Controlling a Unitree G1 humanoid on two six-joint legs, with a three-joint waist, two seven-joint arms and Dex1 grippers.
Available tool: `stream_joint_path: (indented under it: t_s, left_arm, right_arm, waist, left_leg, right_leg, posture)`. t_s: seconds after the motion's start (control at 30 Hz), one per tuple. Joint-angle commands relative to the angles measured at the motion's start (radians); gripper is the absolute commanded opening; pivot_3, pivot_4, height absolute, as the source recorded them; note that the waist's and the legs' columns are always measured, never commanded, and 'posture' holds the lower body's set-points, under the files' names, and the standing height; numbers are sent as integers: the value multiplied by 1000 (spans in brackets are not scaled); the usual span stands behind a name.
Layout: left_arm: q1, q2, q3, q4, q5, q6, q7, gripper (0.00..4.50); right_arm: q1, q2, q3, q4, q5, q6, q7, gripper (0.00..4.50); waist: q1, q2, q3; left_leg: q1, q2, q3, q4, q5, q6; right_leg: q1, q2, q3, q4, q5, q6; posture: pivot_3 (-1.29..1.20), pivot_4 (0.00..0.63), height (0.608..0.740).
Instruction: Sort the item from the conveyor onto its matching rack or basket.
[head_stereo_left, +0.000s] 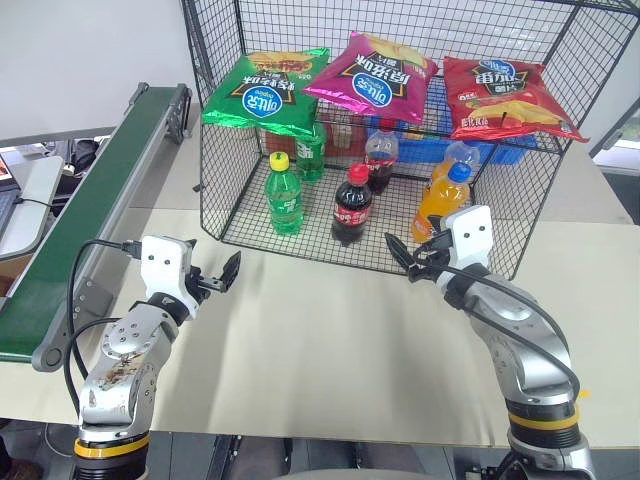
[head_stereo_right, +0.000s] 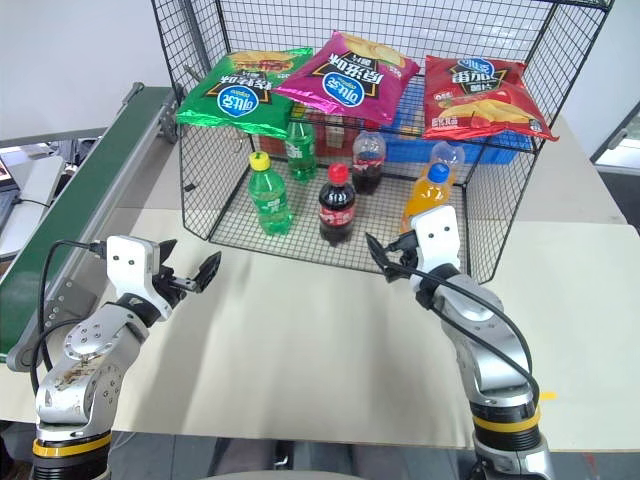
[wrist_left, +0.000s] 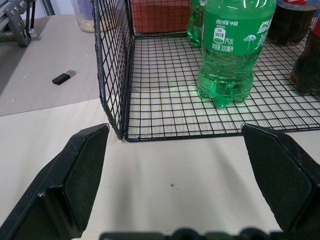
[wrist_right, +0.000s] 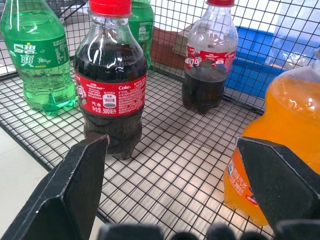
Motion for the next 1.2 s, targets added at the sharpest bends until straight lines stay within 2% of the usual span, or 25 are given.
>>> stream_joint_path:
  t_s: [0.03, 0.27, 0.67, 0.9, 1.07, 1.2]
  left_arm:
    - [18, 12, 22, -74, -35, -8, -24, 4487]
    - [63, 15, 48, -162, -81, -16, -56, 4487]
    - [46, 23, 77, -161, -131, -25, -81, 4487]
    - [8, 31, 36, -132, -109, -30, -72, 4487]
    - [42, 55, 85, -153, -135, -20, -84, 4487]
    - [50, 68, 77, -173, -140, 3, -80, 4487]
  right_arm:
    - [-37, -10, -23, -28, 11, -12, 16, 4500]
    - [-33, -30, -25, -55, 29, 19, 46, 4500]
    - [-39, 0, 12, -104, 22, 53, 23, 4500]
    - [-60, 10, 10, -84, 22, 44, 25, 4500]
    - [-59, 25, 26, -102, 19, 58, 16, 4500]
    - [-71, 31, 33, -94, 30, 67, 26, 4500]
  waist:
    - [-1, 0, 0]
    - [-2, 0, 0]
    - [-3, 0, 0]
    - [-5, 0, -1]
    - [-6, 0, -1]
    - [-4, 0, -1]
  left_leg:
    - [0, 0, 0, 0, 0, 0]
    - [0, 0, 0, 0, 0, 0]
    - [0, 0, 1, 0, 0, 0]
    - [0, 0, 1, 0, 0, 0]
    - [0, 0, 1, 0, 0, 0]
    - [0, 0, 1, 0, 0, 0]
  right_leg:
    - [0, 0, 0, 0, 0, 0]
    - [0, 0, 1, 0, 0, 0]
    - [0, 1, 3, 0, 0, 0]
    - [0, 1, 4, 0, 0, 0]
    - [0, 1, 4, 0, 0, 0]
    - [0, 1, 4, 0, 0, 0]
  posture:
    - [0, 150, 740]
    - [0, 150, 740]
    - [0, 150, 740]
    - [0, 150, 740]
    - [0, 150, 740]
    - [0, 150, 740]
